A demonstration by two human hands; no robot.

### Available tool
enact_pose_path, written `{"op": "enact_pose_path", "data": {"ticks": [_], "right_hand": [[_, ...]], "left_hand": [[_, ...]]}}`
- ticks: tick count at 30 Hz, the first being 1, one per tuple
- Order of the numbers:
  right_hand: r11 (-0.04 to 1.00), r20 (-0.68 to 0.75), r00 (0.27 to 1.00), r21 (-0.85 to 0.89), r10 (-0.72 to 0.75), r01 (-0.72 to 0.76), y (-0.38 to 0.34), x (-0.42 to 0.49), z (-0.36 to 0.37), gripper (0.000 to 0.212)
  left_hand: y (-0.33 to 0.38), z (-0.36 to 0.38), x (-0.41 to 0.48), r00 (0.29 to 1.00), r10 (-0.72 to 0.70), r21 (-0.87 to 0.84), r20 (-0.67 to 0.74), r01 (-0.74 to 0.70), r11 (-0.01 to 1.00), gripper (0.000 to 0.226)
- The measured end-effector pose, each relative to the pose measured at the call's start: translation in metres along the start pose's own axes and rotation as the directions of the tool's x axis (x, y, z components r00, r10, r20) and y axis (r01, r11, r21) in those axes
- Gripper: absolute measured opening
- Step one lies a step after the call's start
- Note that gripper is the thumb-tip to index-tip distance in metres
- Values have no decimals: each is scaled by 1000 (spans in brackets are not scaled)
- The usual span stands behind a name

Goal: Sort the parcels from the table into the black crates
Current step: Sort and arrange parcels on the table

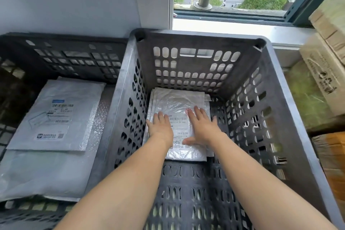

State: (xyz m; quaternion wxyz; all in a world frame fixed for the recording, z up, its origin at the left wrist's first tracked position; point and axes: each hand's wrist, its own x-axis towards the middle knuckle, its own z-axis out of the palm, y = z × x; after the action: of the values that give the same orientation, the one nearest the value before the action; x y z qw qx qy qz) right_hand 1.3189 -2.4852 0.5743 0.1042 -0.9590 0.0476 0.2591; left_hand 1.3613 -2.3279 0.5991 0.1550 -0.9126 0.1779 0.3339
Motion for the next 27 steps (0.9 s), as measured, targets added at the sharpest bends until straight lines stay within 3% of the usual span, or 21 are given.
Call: {"op": "enact_pose_path", "data": {"ticks": [9,17,22,27], "right_hand": [[994,-139,990,-107,23,-38,-12,-48,-70,105],[978,-426,900,-134,87,-158,-46,-115,-165,91],[974,-564,823,-144,65,-176,-118,-156,-204,88],[976,-643,765,-188,-37,-110,-246,-186,-213,88]], "left_hand": [[-22,-65,-71,959,128,216,-252,-73,974,101],[-73,-146,-151,806,161,186,-569,-64,980,88],[-154,-146,-204,710,78,93,-700,-17,995,90],[-269,-112,-262,668,-19,11,-744,40,999,89]]}}
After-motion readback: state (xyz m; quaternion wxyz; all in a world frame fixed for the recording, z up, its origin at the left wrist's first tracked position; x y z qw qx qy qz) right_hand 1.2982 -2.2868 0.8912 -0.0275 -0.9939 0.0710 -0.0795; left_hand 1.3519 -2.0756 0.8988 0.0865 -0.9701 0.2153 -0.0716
